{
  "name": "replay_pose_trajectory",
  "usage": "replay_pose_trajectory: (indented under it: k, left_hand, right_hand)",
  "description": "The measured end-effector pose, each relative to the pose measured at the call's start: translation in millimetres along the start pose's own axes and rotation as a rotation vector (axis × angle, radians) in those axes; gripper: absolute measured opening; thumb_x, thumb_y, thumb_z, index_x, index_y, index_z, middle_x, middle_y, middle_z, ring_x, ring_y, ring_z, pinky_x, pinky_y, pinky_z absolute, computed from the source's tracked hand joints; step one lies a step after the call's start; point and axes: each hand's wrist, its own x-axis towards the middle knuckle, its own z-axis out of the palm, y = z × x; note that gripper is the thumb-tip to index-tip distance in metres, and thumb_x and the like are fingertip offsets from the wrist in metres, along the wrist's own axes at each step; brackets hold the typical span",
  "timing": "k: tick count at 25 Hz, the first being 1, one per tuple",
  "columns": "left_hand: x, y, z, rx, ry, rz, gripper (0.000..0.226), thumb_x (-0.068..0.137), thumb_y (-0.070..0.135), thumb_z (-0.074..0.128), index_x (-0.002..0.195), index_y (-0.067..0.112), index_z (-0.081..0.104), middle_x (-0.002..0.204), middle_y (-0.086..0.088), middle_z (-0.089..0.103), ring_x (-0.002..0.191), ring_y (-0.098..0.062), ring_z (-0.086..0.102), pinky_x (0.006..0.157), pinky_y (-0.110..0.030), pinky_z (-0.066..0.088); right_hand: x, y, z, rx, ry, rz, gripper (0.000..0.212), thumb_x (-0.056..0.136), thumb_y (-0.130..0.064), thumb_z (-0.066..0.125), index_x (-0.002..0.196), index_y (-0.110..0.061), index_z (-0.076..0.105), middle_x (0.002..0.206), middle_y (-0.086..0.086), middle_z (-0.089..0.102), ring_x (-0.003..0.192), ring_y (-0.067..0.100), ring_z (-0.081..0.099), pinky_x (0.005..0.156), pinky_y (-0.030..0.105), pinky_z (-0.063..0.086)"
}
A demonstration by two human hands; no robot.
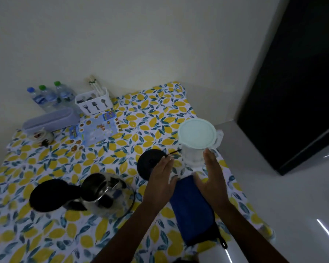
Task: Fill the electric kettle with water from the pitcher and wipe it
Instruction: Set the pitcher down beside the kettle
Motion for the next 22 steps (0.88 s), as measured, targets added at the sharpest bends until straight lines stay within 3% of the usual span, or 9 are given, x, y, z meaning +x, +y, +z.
replay_pose_trajectory:
  k: [4, 6, 9, 12, 15, 17, 19, 22]
  left_hand:
    - [-58.4, -46.6, -38.1, 0.053, 0.055, -0.058, 0.059, 0.098, 0.035, 0.047, 0.15, 0.022, 0.022, 0.154, 0.015, 0.012, 0.146, -0.007, 0.008, 0.12, -0.032, 0.019]
    - [-80.1, -68.7, -64.5, 0.068, 0.115, -0.094, 0.058, 0.098, 0.034, 0.049, 0.149, 0.022, 0.024, 0.155, 0.012, 0.02, 0.147, -0.011, 0.014, 0.119, -0.032, 0.019]
    - [-112.8, -100.9, -104.3, 0.088, 0.228, -0.131, 0.055, 0.098, 0.032, 0.05, 0.148, 0.019, 0.029, 0.156, 0.001, 0.031, 0.146, -0.013, 0.019, 0.119, -0.036, 0.026]
    - [-144.6, -127.9, -145.3, 0.088, 0.304, -0.186, 0.052, 0.097, 0.028, 0.054, 0.144, 0.014, 0.038, 0.153, -0.005, 0.039, 0.145, -0.019, 0.026, 0.117, -0.044, 0.033]
    - [-167.8, -153.5, -176.7, 0.171, 0.481, -0.198, 0.049, 0.092, 0.021, 0.062, 0.137, 0.011, 0.046, 0.147, -0.011, 0.046, 0.141, -0.028, 0.036, 0.113, -0.05, 0.036]
    - [-179.1, -165.3, -188.1, 0.046, 0.579, -0.345, 0.062, 0.092, 0.023, 0.062, 0.146, 0.015, 0.032, 0.156, -0.01, 0.031, 0.144, -0.026, 0.026, 0.115, -0.044, 0.028]
    - [-184.9, -171.3, -191.4, -0.194, 0.563, -0.476, 0.072, 0.094, 0.03, 0.057, 0.151, 0.017, 0.016, 0.161, -0.008, 0.018, 0.148, -0.023, 0.017, 0.118, -0.042, 0.025]
    - [-178.7, -174.7, -192.8, -0.329, 0.499, -0.38, 0.069, 0.094, 0.028, 0.057, 0.151, 0.018, 0.018, 0.16, -0.002, 0.023, 0.146, -0.014, 0.022, 0.117, -0.031, 0.027]
  right_hand:
    - [-42.0, -46.7, 50.2, -0.119, -0.261, -0.096, 0.099, 0.08, -0.057, 0.062, 0.149, -0.026, -0.002, 0.161, -0.002, 0.001, 0.148, 0.013, -0.001, 0.119, 0.038, 0.008]
    - [-51.6, -70.9, 79.5, -0.162, -0.375, -0.145, 0.105, 0.079, -0.061, 0.06, 0.146, -0.028, -0.014, 0.158, -0.008, -0.014, 0.146, 0.012, -0.014, 0.119, 0.038, 0.0]
    - [-60.0, -108.7, 120.6, -0.203, -0.434, -0.245, 0.11, 0.078, -0.062, 0.062, 0.146, -0.026, -0.017, 0.158, -0.008, -0.019, 0.144, 0.009, -0.021, 0.118, 0.038, -0.005]
    - [-64.4, -143.0, 152.6, -0.219, -0.455, -0.275, 0.112, 0.076, -0.064, 0.062, 0.149, -0.021, -0.011, 0.159, -0.005, -0.015, 0.146, 0.013, -0.019, 0.118, 0.039, -0.004]
    - [-65.8, -162.8, 172.5, -0.18, -0.475, -0.219, 0.114, 0.075, -0.049, 0.073, 0.149, -0.015, -0.007, 0.157, -0.002, -0.011, 0.146, 0.018, -0.013, 0.12, 0.042, 0.006]
    - [-66.1, -169.3, 178.9, -0.134, -0.477, -0.153, 0.115, 0.073, -0.039, 0.078, 0.149, -0.014, -0.004, 0.157, -0.003, -0.008, 0.146, 0.016, -0.008, 0.119, 0.04, 0.013]
    - [-65.5, -172.3, 181.1, -0.101, -0.46, -0.098, 0.112, 0.072, -0.032, 0.08, 0.15, -0.015, 0.002, 0.158, -0.003, 0.0, 0.148, 0.018, 0.0, 0.116, 0.036, 0.019]
    - [-63.3, -169.9, 181.1, -0.097, -0.453, -0.045, 0.108, 0.072, -0.029, 0.081, 0.151, -0.017, 0.008, 0.16, 0.004, 0.009, 0.148, 0.019, 0.009, 0.113, 0.033, 0.026]
